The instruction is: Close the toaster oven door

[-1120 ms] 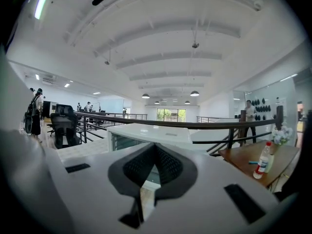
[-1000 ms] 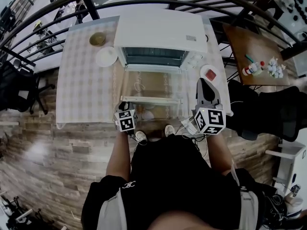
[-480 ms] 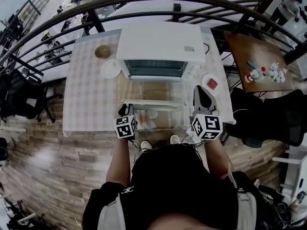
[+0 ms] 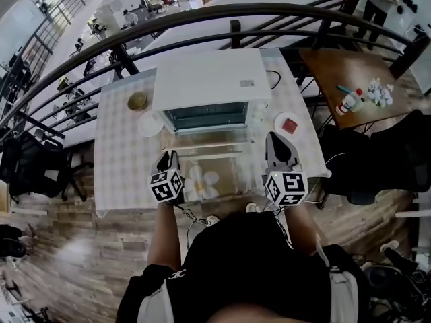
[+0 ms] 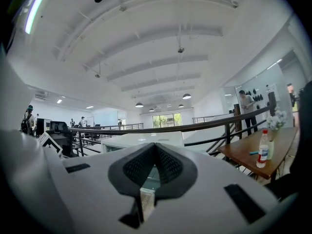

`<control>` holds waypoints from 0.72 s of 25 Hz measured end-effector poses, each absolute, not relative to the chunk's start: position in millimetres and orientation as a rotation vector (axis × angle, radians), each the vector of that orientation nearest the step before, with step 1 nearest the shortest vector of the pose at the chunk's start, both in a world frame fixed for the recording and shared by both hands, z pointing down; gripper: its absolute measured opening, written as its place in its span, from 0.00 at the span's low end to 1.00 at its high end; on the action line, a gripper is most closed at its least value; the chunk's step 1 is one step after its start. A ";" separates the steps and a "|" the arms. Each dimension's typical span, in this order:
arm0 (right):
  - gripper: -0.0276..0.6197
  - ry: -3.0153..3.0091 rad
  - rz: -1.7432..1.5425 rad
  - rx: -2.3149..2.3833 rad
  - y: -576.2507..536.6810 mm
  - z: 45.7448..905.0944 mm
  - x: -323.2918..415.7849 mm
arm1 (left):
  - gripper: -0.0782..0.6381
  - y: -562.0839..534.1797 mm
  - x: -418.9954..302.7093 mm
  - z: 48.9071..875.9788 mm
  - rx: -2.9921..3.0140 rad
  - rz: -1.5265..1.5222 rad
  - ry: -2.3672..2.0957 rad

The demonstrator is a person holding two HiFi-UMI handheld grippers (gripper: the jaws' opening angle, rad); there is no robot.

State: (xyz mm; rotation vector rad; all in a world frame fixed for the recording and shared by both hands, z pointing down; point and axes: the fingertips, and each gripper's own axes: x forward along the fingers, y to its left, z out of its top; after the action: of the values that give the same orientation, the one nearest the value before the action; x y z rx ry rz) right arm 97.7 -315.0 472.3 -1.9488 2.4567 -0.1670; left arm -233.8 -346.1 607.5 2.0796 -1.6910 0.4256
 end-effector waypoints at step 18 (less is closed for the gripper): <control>0.03 2.361 -0.136 -2.028 -313.7 459.6 132.8 | 0.25 -435.0 -232.8 550.2 2.036 0.211 -1.640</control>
State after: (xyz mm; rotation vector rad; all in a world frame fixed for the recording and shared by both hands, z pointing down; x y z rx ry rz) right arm 132.8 -313.7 459.6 -2.0282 2.3615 -0.1362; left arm -232.8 -435.0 550.2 2.0364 -1.6398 0.2109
